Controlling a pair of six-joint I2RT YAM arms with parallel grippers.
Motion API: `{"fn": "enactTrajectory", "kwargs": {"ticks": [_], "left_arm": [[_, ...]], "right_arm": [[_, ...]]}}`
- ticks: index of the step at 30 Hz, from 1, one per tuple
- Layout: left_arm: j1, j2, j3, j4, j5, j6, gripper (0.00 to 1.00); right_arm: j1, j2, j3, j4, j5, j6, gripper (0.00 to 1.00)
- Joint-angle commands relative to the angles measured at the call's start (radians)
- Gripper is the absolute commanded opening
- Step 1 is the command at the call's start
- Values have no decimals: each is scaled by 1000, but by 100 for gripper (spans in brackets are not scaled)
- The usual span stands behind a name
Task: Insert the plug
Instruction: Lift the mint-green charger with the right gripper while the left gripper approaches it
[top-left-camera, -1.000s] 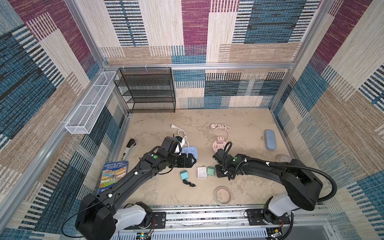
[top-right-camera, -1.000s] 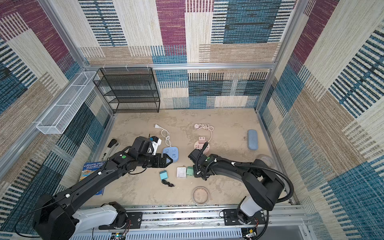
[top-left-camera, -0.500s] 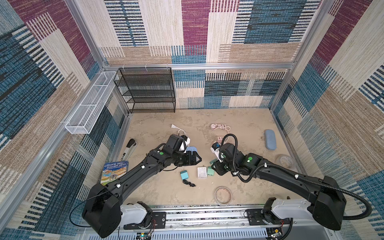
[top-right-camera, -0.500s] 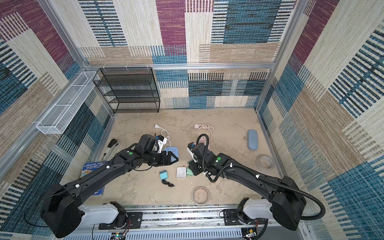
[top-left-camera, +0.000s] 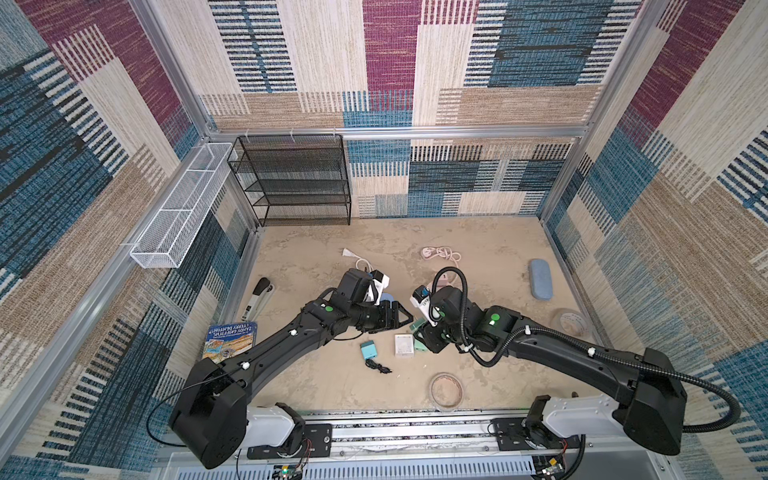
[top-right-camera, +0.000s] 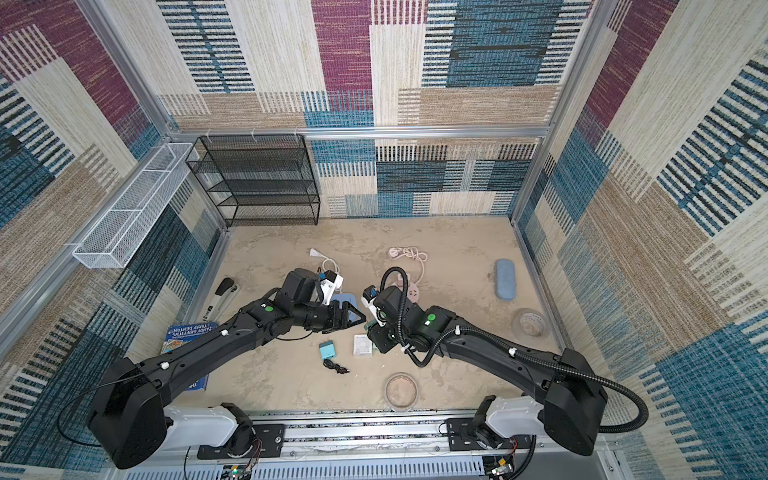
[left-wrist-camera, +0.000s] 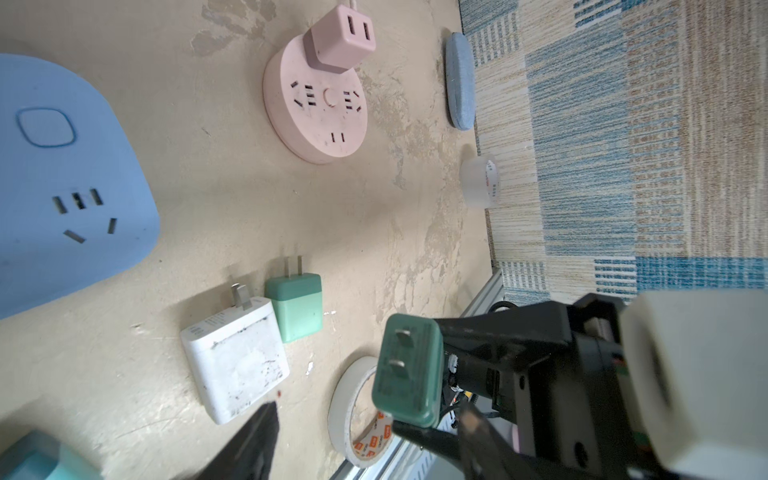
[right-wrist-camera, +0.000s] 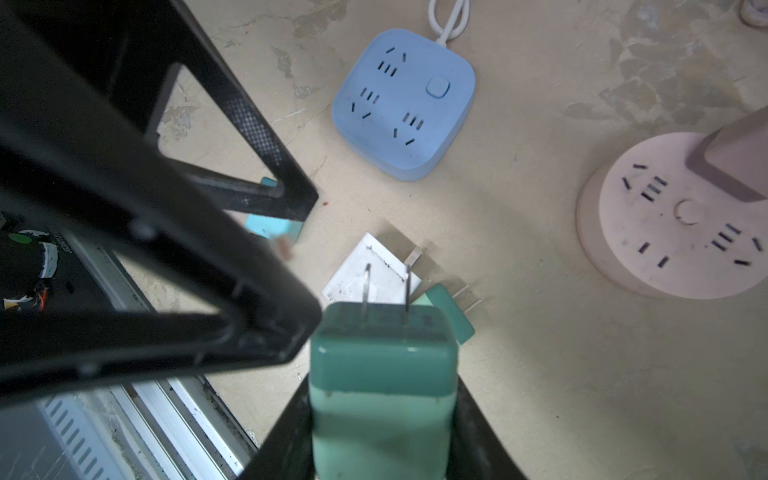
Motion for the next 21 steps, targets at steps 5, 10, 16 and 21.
{"fn": "enactTrajectory", "kwargs": {"ticks": [5, 10, 16, 21], "left_arm": [[-8, 20, -2, 60, 82, -28, 64], [-12, 17, -13, 106, 104, -48, 63], [-14, 21, -30, 153, 126, -73, 49], [-15, 23, -39, 157, 129, -76, 45]], "right_arm": [[3, 0, 33, 47, -13, -28, 0], [4, 1, 43, 50, -22, -31, 0], [9, 2, 45, 65, -38, -31, 0], [14, 7, 50, 66, -38, -31, 0]]}}
